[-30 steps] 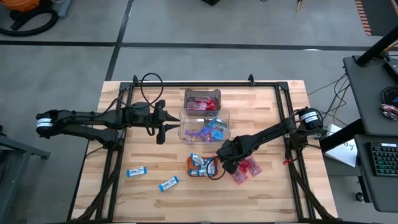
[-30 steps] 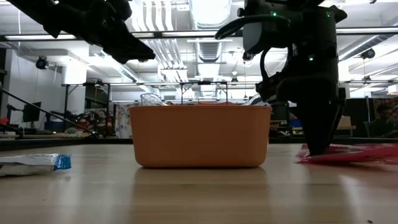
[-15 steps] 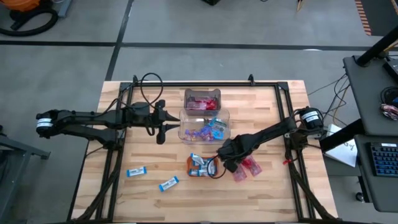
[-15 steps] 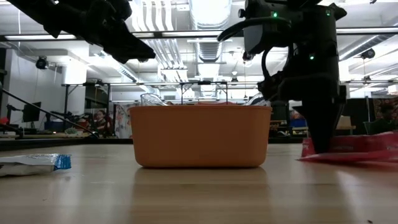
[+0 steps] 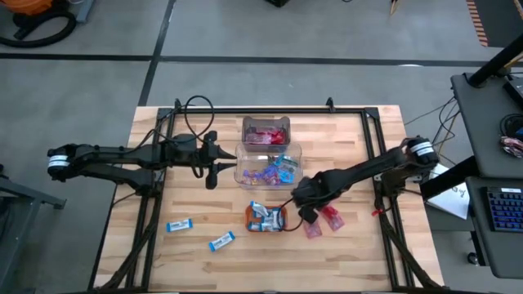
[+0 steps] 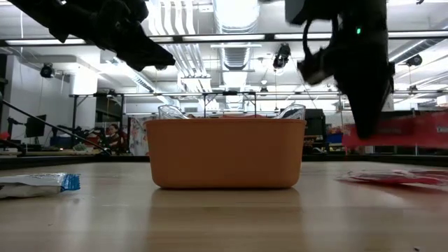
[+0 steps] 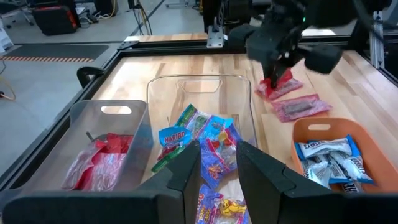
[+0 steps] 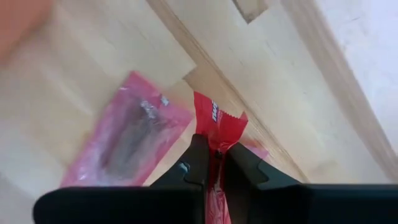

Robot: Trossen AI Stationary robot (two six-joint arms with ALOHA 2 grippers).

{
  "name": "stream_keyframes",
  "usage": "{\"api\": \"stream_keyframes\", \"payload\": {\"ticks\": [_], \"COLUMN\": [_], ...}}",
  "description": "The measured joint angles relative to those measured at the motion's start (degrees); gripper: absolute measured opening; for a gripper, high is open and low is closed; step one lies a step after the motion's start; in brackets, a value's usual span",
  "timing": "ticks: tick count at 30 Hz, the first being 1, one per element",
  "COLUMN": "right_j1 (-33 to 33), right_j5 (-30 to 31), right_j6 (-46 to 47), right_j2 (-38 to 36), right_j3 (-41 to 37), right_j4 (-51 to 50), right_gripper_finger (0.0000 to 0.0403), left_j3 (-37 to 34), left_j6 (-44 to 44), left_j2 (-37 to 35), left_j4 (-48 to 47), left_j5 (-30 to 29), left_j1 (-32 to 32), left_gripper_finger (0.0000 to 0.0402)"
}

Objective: Sort candy
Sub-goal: Put the red candy into the black transparent bin

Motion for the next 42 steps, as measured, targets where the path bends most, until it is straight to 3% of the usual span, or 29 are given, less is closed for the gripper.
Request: {"api": "stream_keyframes", "payload": {"ticks": [6,11,16,19,24,28,31,38,42], "right_j1": [0.0,-0.35,-2.7,-5.4,-11.9,-18.08,-22.82,-30.41,-32.45], "right_j5": [4.88,16.3,30.49,34.25,34.02,33.18,29.62,27.52,20.67], "right_j6": [-1.79,-7.98,-23.18,-37.23,-58.52,-68.14,-69.99,-67.61,-65.1], "right_j2": [-6.88,-13.21,-17.05,-17.4,-13.8,-9.07,-5.11,2.29,3.51], "right_j3": [0.93,1.73,1.73,1.7,1.66,1.57,1.57,1.66,1.66], "right_j4": [0.13,3.43,17.32,29.95,51.24,59.04,60.52,60.53,60.52], "right_gripper_finger": [0.0021,0.0021,0.002,0.002,0.002,0.002,0.002,0.0038,0.0057], "left_j3": [0.0,0.0,0.0,0.0,0.0,0.0,0.0,0.0,0.0], "left_j6": [-0.26,-0.92,-1.97,-3.06,-4.2,-5.43,-6.25,-6.29,-6.29], "left_j2": [0.0,0.0,0.0,0.0,-0.02,-0.02,-0.02,-0.02,-0.02], "left_j4": [0.16,0.46,1.66,3.31,5.07,5.21,4.81,3.36,3.11], "left_j5": [0.0,0.0,0.0,0.0,0.0,-0.01,0.0,0.0,0.01], "left_j1": [0.01,0.01,-0.01,0.0,0.01,0.0,0.01,0.0,0.01], "left_gripper_finger": [0.0087,0.0087,0.0087,0.0087,0.0087,0.0087,0.0087,0.0087,0.0087]}}
